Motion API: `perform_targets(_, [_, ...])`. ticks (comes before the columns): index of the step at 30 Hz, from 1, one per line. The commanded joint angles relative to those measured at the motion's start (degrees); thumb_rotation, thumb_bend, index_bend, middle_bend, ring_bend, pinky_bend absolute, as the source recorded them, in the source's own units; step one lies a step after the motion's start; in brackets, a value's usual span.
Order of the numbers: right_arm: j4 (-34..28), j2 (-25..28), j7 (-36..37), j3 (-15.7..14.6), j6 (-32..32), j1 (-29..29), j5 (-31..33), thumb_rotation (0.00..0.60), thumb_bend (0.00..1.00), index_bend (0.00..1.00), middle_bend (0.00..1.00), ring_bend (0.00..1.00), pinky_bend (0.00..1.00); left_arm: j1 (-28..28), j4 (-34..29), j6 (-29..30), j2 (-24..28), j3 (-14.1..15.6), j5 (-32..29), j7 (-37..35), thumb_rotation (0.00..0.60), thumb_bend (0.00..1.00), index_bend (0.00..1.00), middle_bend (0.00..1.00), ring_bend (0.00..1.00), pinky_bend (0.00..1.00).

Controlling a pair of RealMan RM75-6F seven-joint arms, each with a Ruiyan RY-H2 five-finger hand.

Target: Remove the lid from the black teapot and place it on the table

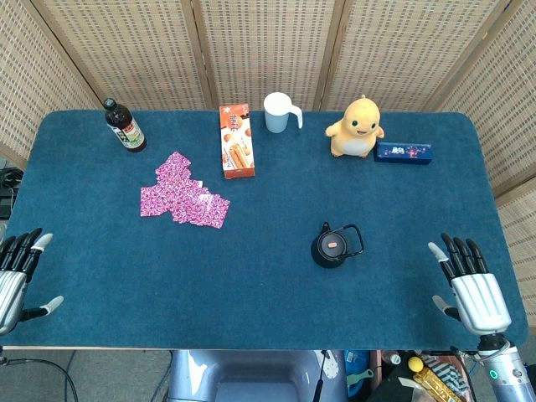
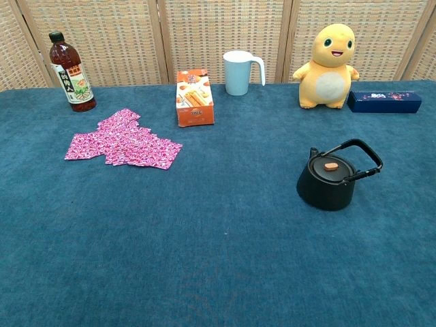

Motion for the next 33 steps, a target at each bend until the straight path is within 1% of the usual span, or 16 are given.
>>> perform_targets(1, [0.2,-0.2,0.5,0.5,0.0,-0.4,-0.2,0.600,0.00,0.00,0.00,0.00,0.00,0.0,0.0,-0.1,-0.1,0.0,-0.1,0.1,0.600,0.12,0.00,0.00,0.00,0.00])
perform_targets(5, [-0.5,0.0,1.5,0.7,-1.0,-0.5,-0.2,0.600,0.00,0.00,0.00,0.00,0.00,-0.1,-0.1,-0.3,-0.1,0.1,-0.1,0.2,0.600,0.12,0.00,0.00,0.00,0.00])
perform_targets(7, [-1.2,0.1,3.5,0.7,-2.4,-0.1,-0.5,0.600,0.00,0.00,0.00,0.00,0.00,0.0,-0.1,-0.2,-0.1,0.0,0.0,0.3,0.600,0.12,0.00,0.00,0.00,0.00])
perform_targets(10, [-2.3,0.3,7.4,0.8,-5.6,1.5,-1.4,0.600,0.01,0.00,0.00,0.00,0.00,0.0,0.0,-0.3,-0.2,-0.1,-0.3,0.4,0.600,0.12,0.00,0.00,0.00,0.00])
perform_targets(11, [-3.0,0.3,8.1,1.3,-7.4,3.0,-1.9,0.600,0.02,0.01,0.00,0.00,0.00,-0.1,0.1,-0.5,-0.2,-0.2,-0.5,0.4,0.600,0.12,0.00,0.00,0.00,0.00])
perform_targets(13, [-4.6,0.7,9.6,2.0,-10.2,4.8,-1.9,0.600,0.07,0.04,0.00,0.00,0.00,-0.2,0.2,-0.7,-0.3,-0.3,-0.8,0.3,0.600,0.12,0.00,0.00,0.00,0.00])
perform_targets(15, [-7.6,1.3,10.4,3.8,-14.8,8.2,-1.1,0.600,0.14,0.11,0.00,0.00,0.00,-0.4,0.4,-0.8,-0.4,-0.5,-1.1,0.3,0.600,0.12,0.00,0.00,0.00,0.00])
perform_targets(16, [-9.4,1.7,9.4,5.1,-17.7,10.1,0.6,0.600,0.17,0.14,0.00,0.00,0.00,-0.4,0.4,-0.9,-0.4,-0.6,-1.2,0.3,0.600,0.12,0.00,0.00,0.00,0.00])
perform_targets(18, [-11.8,0.7,6.3,8.1,-21.7,13.0,4.1,0.600,0.23,0.20,0.00,0.00,0.00,-0.6,0.7,-1.3,-0.5,-0.6,-1.4,0.4,0.600,0.12,0.00,0.00,0.00,0.00])
perform_targets(19, [-12.4,0.2,4.6,9.0,-22.9,13.9,5.8,0.600,0.27,0.24,0.00,0.00,0.00,-0.7,0.8,-1.5,-0.6,-0.7,-1.5,0.4,0.600,0.12,0.00,0.00,0.00,0.00])
perform_targets(22, [-14.0,-1.1,1.0,11.3,-27.0,16.3,11.0,0.600,0.31,0.32,0.00,0.00,0.00,-0.9,0.9,-1.8,-0.7,-0.6,-1.6,0.5,0.600,0.12,0.00,0.00,0.00,0.00])
perform_targets(24, [-14.7,-2.3,-1.7,13.2,-30.9,18.9,16.2,0.600,0.33,0.36,0.00,0.00,0.00,-0.9,1.0,-2.0,-0.7,-0.7,-1.9,0.4,0.600,0.12,0.00,0.00,0.00,0.00])
perform_targets(29, [-14.2,-5.5,-7.9,15.2,-33.5,22.2,23.6,0.600,0.42,0.42,0.00,0.00,0.00,-1.1,1.2,-2.4,-0.6,-0.9,-2.4,0.0,0.600,0.12,0.00,0.00,0.00,0.00])
perform_targets(31, [-13.3,-6.9,-10.7,15.5,-33.4,23.2,25.5,0.600,0.46,0.46,0.00,0.00,0.00,-1.1,1.2,-2.5,-0.6,-0.9,-2.5,-0.1,0.600,0.12,0.00,0.00,0.00,0.00])
perform_targets(33, [-12.6,-8.5,-13.4,15.8,-33.4,24.3,27.8,0.600,0.48,0.48,0.00,0.00,0.00,-1.2,1.3,-2.7,-0.6,-0.9,-2.6,-0.2,0.600,0.12,0.00,0.00,0.00,0.00])
